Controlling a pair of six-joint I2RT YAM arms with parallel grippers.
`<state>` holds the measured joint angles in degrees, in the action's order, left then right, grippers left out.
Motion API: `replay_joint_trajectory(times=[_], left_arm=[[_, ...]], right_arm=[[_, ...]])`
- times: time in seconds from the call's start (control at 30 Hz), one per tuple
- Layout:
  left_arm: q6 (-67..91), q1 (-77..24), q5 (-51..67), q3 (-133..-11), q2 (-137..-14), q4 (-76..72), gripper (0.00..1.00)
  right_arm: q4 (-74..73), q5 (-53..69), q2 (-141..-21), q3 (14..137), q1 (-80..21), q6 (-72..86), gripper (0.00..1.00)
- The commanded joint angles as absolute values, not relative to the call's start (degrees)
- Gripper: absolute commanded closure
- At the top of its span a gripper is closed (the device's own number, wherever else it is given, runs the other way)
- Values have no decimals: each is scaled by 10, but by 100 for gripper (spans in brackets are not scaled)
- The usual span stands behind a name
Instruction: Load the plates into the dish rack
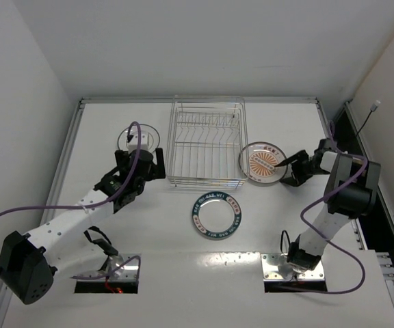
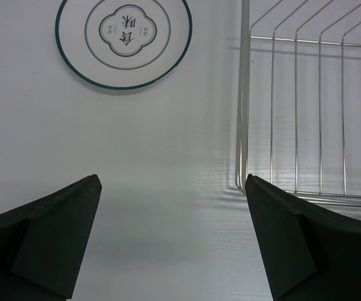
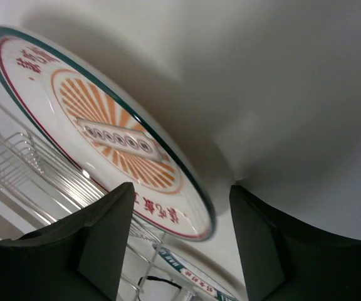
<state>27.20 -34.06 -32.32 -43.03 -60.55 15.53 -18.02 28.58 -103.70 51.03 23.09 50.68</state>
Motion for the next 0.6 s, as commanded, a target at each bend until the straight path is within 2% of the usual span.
replay_joint_trajectory(times=[0.0, 0.07, 0.13, 0.17, 0.2, 0.23, 0.4, 0.5, 0.57], left_arm=[[266, -337, -318, -454, -607, 148, 0], [266, -337, -318, -460, -621, 148, 0], [266, -337, -318, -465, -621, 148, 0], [266, -337, -318, -465, -621, 153, 0], [266, -337, -318, -465, -621, 153, 0], [266, -337, -318, -465, -621, 153, 0], [266, -337, -323, -465, -621, 153, 0], [266, -337, -323, -465, -621, 153, 0], [266, -337, -330, -465, -627, 153, 0]], right_arm=[[-173, 260, -1077, 561, 200, 522, 42], [-184, 260, -1105, 588, 192, 522, 46], [-184, 271, -1128, 599, 185, 522, 60], [-178, 285, -1142, 605, 178, 527, 69], [-171, 303, -1163, 605, 178, 518, 92], [-171, 303, -1164, 605, 178, 518, 99], [-198, 230, -1072, 585, 178, 510, 100], [-256, 139, -963, 618, 185, 475, 100], [-289, 23, -902, 647, 173, 456, 100]])
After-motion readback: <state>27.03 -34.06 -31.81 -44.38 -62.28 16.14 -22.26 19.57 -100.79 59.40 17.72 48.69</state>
